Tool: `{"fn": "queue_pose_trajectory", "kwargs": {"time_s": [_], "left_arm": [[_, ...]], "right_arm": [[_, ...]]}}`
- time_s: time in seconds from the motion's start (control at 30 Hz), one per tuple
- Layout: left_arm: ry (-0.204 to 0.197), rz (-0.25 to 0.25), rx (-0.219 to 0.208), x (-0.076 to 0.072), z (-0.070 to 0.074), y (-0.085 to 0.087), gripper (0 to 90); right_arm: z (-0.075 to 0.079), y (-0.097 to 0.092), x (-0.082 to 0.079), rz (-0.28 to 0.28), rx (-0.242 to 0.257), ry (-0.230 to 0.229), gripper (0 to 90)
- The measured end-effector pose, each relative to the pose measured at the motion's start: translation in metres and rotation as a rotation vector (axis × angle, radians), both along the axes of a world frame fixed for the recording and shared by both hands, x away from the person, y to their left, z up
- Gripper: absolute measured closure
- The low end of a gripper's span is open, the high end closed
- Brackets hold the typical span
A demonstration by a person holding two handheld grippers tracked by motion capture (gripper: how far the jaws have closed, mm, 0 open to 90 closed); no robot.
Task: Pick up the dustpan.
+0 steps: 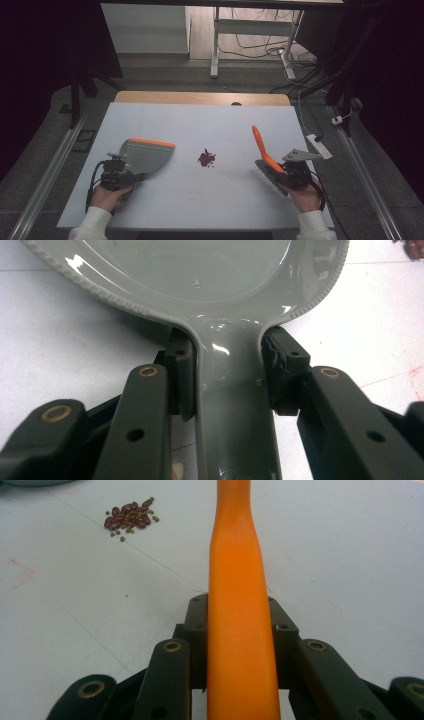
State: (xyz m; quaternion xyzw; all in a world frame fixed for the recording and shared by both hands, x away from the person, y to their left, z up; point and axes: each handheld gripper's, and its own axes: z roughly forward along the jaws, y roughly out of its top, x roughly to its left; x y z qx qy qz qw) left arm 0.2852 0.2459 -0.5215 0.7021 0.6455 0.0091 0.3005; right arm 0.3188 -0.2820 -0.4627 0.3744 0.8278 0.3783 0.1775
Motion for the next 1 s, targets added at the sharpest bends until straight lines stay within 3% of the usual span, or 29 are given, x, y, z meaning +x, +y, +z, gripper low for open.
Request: {"fn": "queue_pose_trajectory", "kwargs": {"time_s": [0.17, 0.37, 0.73, 1.0], "left_arm": [[-0.021, 0.003, -0.006, -0.001, 0.001, 0.003, 61.5], [-0.072, 0.001, -0.028, -0.002, 0.004, 0.008, 61.5], [-0.165, -0.075, -0.069, 0.002, 0.004, 0.015, 61.6], [-0.206, -0.157, -0.070, 0.022, 0.004, 0.015, 61.6]], "right_arm": [[0.001, 0.000, 0.000, 0.000, 0.002, -0.002, 70.3], [0.001, -0.001, 0.000, -0.003, 0.005, -0.004, 70.3], [0.003, -0.002, 0.000, -0.013, 0.018, -0.016, 70.3], [0.003, 0.002, 0.001, -0.011, 0.002, -0.016, 70.3]]}}
